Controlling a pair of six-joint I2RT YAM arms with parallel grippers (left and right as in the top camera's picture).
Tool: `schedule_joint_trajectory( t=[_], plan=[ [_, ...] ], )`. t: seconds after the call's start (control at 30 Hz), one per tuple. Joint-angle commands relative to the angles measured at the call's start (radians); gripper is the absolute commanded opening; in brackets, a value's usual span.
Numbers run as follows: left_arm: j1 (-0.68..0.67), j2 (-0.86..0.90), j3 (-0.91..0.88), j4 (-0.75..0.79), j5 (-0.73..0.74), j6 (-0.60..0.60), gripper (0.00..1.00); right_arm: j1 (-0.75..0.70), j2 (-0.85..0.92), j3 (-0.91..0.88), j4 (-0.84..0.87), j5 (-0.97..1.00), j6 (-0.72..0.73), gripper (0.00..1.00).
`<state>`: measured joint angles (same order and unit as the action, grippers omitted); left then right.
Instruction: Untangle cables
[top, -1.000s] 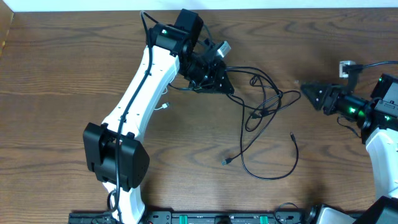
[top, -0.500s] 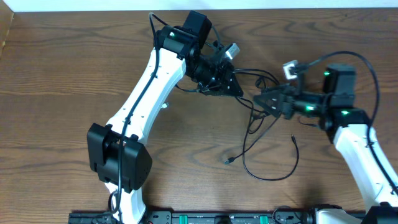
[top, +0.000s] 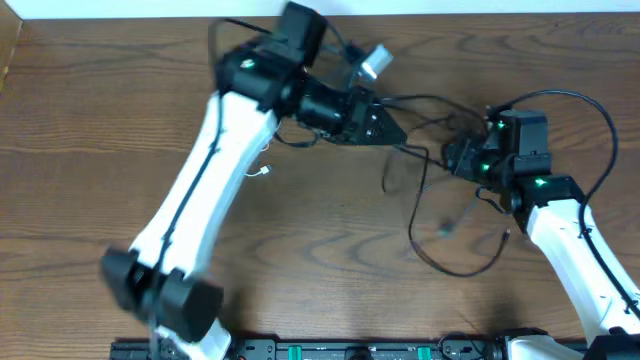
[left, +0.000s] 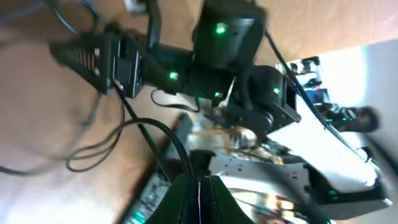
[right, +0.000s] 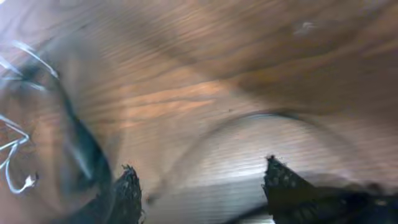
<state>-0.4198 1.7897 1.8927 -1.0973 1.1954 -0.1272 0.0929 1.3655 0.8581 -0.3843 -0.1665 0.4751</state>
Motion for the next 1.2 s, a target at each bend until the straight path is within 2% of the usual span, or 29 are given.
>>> schedule_joint_trajectory(
  t=[0.0, 0.17, 0.23, 0.33, 0.5, 0.63, 0.8, 0.9, 1.07, 1.13, 1.17],
  plan=[
    [0.051, -0.174, 0.027, 0.039, -0.032, 0.028, 0.08, -0.057, 0.011, -0.003, -0.032, 0.142, 0.040, 0.64],
    [0.079, -0.290, 0.027, 0.040, -0.261, 0.025, 0.08, -0.105, 0.011, -0.003, -0.047, 0.142, 0.040, 0.67],
    [0.079, -0.323, 0.027, 0.041, -0.358, 0.004, 0.08, -0.125, 0.011, -0.003, -0.056, 0.145, 0.040, 0.72],
    [0.079, -0.358, 0.027, 0.040, -0.537, -0.062, 0.08, -0.164, 0.011, -0.003, -0.095, 0.193, 0.046, 0.84],
    [0.078, -0.370, 0.026, 0.039, -0.776, -0.181, 0.08, -0.224, 0.011, -0.003, -0.151, 0.202, 0.048, 0.86],
    [0.078, -0.365, 0.026, 0.038, -0.793, -0.193, 0.09, -0.276, 0.011, -0.003, -0.180, 0.230, 0.049, 0.86],
    [0.078, -0.371, 0.026, 0.045, -0.792, -0.193, 0.09, -0.330, 0.011, -0.003, -0.204, 0.269, 0.052, 0.92],
    [0.078, -0.370, 0.026, 0.049, -0.789, -0.193, 0.16, -0.347, 0.011, -0.003, -0.201, 0.215, 0.039, 0.95],
    [0.078, -0.364, 0.026, 0.044, -0.785, -0.193, 0.17, -0.348, 0.010, -0.003, -0.180, 0.145, 0.010, 0.94],
    [0.076, -0.364, 0.026, 0.043, -0.785, -0.193, 0.17, -0.348, 0.006, -0.002, -0.171, 0.122, 0.009, 0.98],
    [0.076, -0.364, 0.026, 0.043, -0.784, -0.193, 0.24, -0.348, 0.002, -0.002, -0.166, 0.087, 0.003, 0.99]
  ],
)
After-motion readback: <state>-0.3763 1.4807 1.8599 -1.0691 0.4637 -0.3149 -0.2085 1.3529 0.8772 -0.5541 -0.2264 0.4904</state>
